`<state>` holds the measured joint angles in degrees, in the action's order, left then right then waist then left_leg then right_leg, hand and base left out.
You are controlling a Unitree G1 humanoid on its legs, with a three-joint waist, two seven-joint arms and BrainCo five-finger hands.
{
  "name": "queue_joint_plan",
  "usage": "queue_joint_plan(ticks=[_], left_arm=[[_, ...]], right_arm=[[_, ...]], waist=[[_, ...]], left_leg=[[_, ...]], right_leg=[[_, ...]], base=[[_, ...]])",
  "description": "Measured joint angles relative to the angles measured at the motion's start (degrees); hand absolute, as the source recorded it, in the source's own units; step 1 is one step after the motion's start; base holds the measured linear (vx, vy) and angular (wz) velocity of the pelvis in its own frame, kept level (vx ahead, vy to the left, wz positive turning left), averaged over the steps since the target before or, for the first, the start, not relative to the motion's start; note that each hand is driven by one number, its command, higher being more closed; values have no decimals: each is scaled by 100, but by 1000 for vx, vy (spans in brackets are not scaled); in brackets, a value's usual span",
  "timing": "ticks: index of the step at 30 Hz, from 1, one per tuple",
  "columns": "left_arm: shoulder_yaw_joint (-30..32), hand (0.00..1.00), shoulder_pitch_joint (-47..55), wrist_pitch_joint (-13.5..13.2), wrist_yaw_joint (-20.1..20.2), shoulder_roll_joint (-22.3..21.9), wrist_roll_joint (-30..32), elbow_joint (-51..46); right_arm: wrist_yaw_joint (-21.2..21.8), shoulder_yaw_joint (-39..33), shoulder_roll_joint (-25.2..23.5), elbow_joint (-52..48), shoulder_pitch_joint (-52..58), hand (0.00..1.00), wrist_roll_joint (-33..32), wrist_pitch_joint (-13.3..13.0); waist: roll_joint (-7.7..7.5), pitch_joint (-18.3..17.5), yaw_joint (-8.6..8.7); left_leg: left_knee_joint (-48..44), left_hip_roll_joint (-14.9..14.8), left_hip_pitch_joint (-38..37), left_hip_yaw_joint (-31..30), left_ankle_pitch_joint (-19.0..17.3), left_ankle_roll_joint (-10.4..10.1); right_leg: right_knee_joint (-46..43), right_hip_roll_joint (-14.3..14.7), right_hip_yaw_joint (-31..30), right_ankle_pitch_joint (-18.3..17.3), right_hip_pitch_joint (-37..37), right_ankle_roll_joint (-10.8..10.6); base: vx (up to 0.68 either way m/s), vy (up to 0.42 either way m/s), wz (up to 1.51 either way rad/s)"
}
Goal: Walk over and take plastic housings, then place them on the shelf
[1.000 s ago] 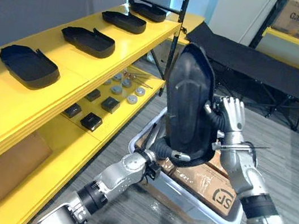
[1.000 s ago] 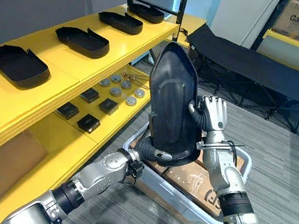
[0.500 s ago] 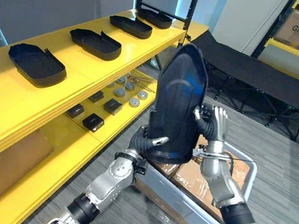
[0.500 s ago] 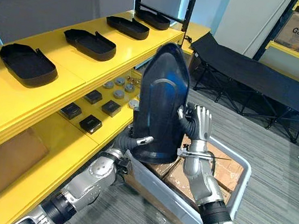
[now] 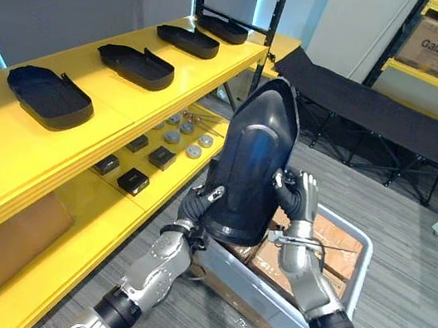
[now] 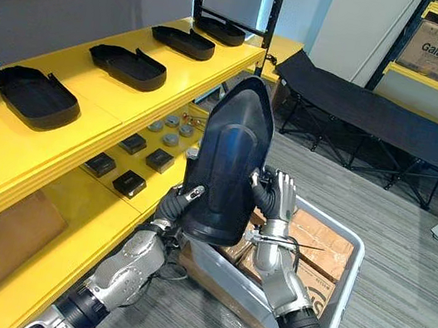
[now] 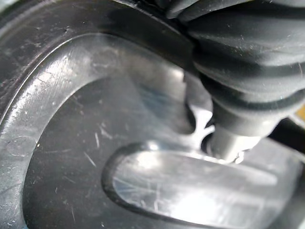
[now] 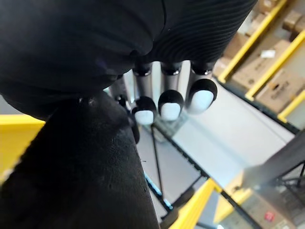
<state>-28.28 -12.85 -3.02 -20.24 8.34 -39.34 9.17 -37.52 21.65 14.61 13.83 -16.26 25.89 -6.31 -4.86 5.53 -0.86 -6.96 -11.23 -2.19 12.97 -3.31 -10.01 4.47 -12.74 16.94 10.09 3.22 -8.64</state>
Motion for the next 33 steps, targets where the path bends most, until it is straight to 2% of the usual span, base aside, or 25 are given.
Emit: queue_joint_plan(ticks=[2, 3, 6, 8, 11, 15, 18, 22, 23, 25, 26, 27, 28, 30, 32, 33], left_arm=[[2, 100, -8, 2, 1, 0, 125, 0], [1, 100, -15, 3, 8, 1, 162, 0], [2, 100, -40, 4, 11, 2, 117, 2], [18, 100, -84, -1, 9, 5, -299, 2], [67, 100, -172, -44, 11, 38, -498, 2], [104, 100, -226, -161, 18, 30, -416, -63], [367, 100, -225, -200, 18, -23, -202, -707], [975, 100, -196, -449, 4, -327, 470, -1564], [1264, 100, -54, -556, -105, -416, 860, -1778], [1778, 100, 300, -745, -470, -432, 1595, -1973], [2188, 100, 610, -874, -858, -433, 2220, -2041], [2358, 100, 733, -922, -977, -432, 2398, -2044], [2616, 100, 943, -954, -1269, -432, 2758, -2049], [2853, 100, 1177, -1016, -1561, -435, 3100, -2116], [2953, 100, 1475, -1195, -1944, -530, 3674, -2491], [2956, 100, 1523, -1231, -1987, -567, 3812, -2635]], right_arm=[[-10, 27, 0, -1, -1, 100, -42, 0], [-10, 31, 0, -1, -3, 0, -51, 0], [-10, 75, -1, -34, -8, 0, -185, 0], [-7, 231, -1, -187, -5, 0, -383, -26], [19, 382, 32, -191, 19, 0, -501, -251], [57, 418, 27, -250, 30, 0, -686, -484], [161, 461, -31, -1039, 376, 0, -971, -618], [246, 133, -412, -2045, 719, 0, -1225, -909], [246, -156, -425, -2376, 832, 0, -1293, -1001], [203, -718, -424, -2833, 1004, 0, -1554, -1260], [15, -1135, -426, -3174, 1156, 0, -1744, -1568], [-79, -1279, -429, -3292, 1222, 0, -1787, -1678], [-259, -1512, -435, -3500, 1392, 0, -1835, -1863], [-407, -1762, -471, -3645, 1573, 0, -1826, -2032], [-513, -2056, -663, -3730, 1927, 0, -1827, -2094], [-509, -2108, -705, -3728, 2029, 0, -1829, -2094]], waist=[[0, 0, 1], [-1, 0, 0], [-2, 0, 2], [-3, 1, 34], [-11, 5, 36], [-18, 3, 36], [-17, 3, 34], [-22, 5, 69], [-23, 7, 90], [1, 7, 112], [27, 14, 133], [34, 18, 142], [40, 22, 148], [50, 29, 152], [62, 37, 159], [71, 42, 160]], left_leg=[[5, 1, -3, 2, 0, 0], [19, 2, -14, 7, 0, 0], [41, 3, -66, 31, -1, -2], [41, 2, -70, 39, -2, -3], [39, 2, -72, 41, -2, -2], [38, 3, -77, 46, -2, -2], [46, 2, -98, 121, -2, -2], [48, 7, -210, 200, -56, -11], [51, 7, -227, 209, -57, -11], [63, 6, -282, 254, -72, -15], [59, 7, -298, 309, -92, -9], [60, 9, -304, 319, -95, -7], [65, 9, -318, 326, -99, -11], [84, 11, -350, 347, -102, -15], [98, 13, -372, 363, -123, -29], [100, 14, -373, 370, -130, -31]], right_leg=[[1, 0, 0, 0, 0, 0], [1, 0, 0, 0, 0, 0], [2, 0, -28, 0, 6, 0], [4, 0, -35, 0, 1, 0], [5, -1, -34, 1, 1, 0], [4, 2, -34, 2, 0, 1], [3, 7, -73, 4, -26, 2], [-19, 2, -167, 2, -6, 4], [-20, 3, -179, -1, -4, 8], [-21, 6, -223, -13, 6, 15], [-21, 5, -283, -24, -14, 31], [-21, 3, -290, -25, -16, 32], [-21, 3, -292, -31, -12, 36], [-21, 3, -299, -39, -7, 40], [-21, 2, -307, -85, -14, 38], [-21, 1, -310, -87, -19, 37]], base=[[0, 0, 0], [3, 20, -3], [0, 17, -6], [-4, 8, -2], [0, 0, 0], [0, 0, 0], [5, 20, -8], [-7, 22, -14], [-19, 25, -7], [-16, 21, -13], [-16, 21, -14], [-16, 25, -12], [-10, 19, -4], [-4, 14, -4], [-2, 9, -2], [4, 23, -4]])
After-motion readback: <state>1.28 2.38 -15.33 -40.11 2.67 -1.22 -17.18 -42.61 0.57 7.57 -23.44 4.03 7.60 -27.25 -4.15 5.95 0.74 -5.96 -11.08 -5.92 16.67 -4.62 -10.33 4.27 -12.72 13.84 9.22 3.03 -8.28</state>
